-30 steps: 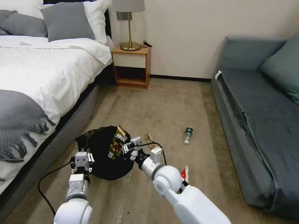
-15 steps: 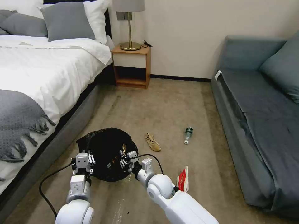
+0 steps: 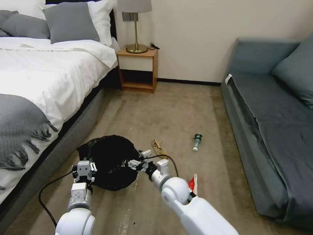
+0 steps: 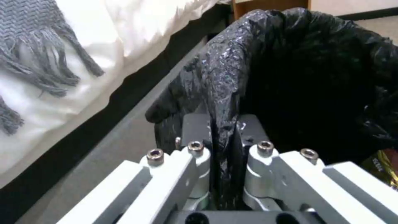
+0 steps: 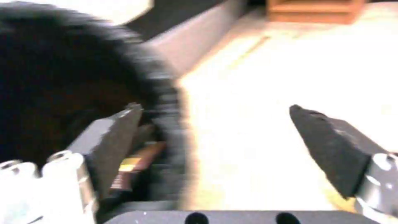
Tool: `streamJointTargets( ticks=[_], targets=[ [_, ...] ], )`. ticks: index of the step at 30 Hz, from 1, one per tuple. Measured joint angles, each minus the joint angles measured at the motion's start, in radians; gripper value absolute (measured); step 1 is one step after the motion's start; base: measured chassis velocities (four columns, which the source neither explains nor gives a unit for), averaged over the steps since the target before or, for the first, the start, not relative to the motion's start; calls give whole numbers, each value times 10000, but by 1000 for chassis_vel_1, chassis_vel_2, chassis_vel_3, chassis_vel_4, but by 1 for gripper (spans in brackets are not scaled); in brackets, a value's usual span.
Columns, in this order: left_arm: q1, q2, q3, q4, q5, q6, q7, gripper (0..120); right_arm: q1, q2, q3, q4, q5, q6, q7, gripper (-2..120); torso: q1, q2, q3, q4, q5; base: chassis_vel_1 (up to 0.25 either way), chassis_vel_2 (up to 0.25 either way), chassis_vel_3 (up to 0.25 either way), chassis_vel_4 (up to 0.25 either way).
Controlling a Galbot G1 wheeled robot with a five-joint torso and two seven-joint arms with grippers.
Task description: Pick up the trash bin, then pick up the garbage on the floor and place it into the trash bin.
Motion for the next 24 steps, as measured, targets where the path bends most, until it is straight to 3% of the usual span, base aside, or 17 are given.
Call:
streamJointTargets(
  ticks=[3,14,24],
  targets=[
    [83,6,-38,-27,-2,-40,35,6,-102,-495,601,-336,38,2,97,99,0,1,0,0,1,0,0,0,0],
    [21,-103,13,99,62,-103,65,6,-654,-1586,1993,-2098,199,-471,1143,100,0,0,0,-2,1,0,0,0,0],
    [19,-73,17,158,85,-123,74,6,-1041,-1495,2182,-2676,362,-1110,1979,100,0,0,0,-2,-1,0,0,0,0]
  ],
)
